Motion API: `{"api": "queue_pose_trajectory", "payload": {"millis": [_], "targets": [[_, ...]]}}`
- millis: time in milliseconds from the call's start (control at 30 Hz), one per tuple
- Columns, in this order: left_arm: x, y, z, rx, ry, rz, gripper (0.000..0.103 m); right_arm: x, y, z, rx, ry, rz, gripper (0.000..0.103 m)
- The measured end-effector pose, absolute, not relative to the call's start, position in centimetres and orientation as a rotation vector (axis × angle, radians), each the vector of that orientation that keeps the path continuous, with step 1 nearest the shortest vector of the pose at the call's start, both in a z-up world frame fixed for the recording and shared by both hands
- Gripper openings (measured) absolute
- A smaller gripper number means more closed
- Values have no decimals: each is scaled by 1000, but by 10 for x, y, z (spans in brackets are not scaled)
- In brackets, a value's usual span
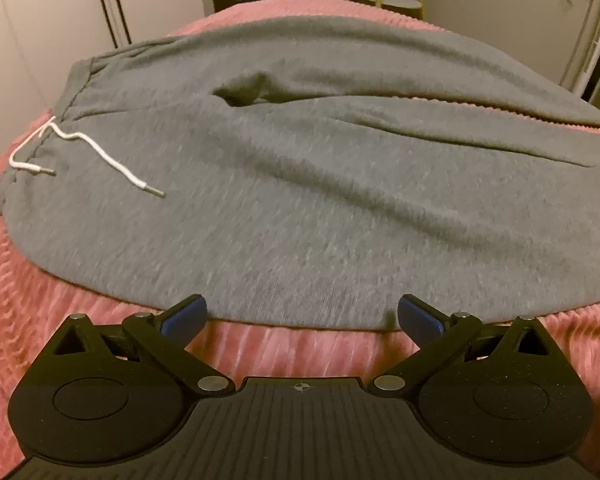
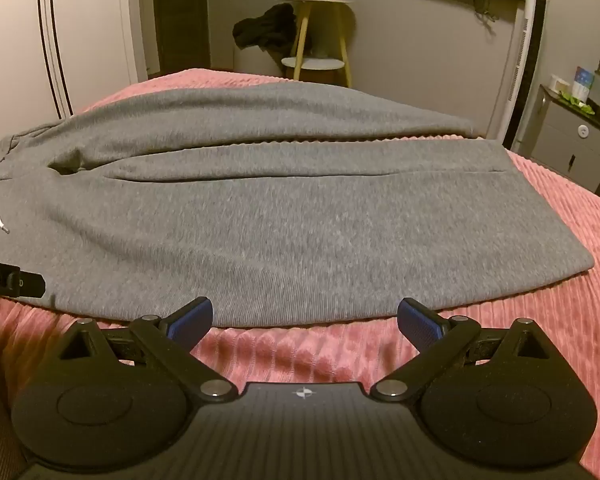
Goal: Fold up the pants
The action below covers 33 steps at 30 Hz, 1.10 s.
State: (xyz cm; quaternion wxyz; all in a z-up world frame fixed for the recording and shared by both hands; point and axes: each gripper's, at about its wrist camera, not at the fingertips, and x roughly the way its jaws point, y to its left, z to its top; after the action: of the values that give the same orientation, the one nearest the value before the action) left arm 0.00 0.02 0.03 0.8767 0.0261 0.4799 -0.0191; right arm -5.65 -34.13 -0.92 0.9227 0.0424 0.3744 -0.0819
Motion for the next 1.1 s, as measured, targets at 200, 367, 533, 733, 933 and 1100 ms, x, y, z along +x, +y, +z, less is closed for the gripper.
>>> {"api": "queue_pose_trajectory", "payload": {"millis": [200, 367, 533, 733, 933, 1100], "targets": [[-1, -1, 1, 33, 997, -47, 103, -57, -342, -9, 89, 765, -169, 99], [1, 5, -2, 24, 1016, -30, 103, -57, -342, -9, 90, 763, -169, 99], [2, 7, -2, 12, 1021, -28, 103, -57, -342, -9, 91, 762, -171, 99], [3, 8, -3, 0, 1026, -23, 103, -57, -342, -9, 92, 761, -169, 99], [3, 8, -3, -5, 1029, -22, 103, -57, -343, -9, 94, 760, -169, 99], [3, 9, -3, -4, 1028, -23, 103, -57, -343, -9, 95, 759, -169, 99]]}}
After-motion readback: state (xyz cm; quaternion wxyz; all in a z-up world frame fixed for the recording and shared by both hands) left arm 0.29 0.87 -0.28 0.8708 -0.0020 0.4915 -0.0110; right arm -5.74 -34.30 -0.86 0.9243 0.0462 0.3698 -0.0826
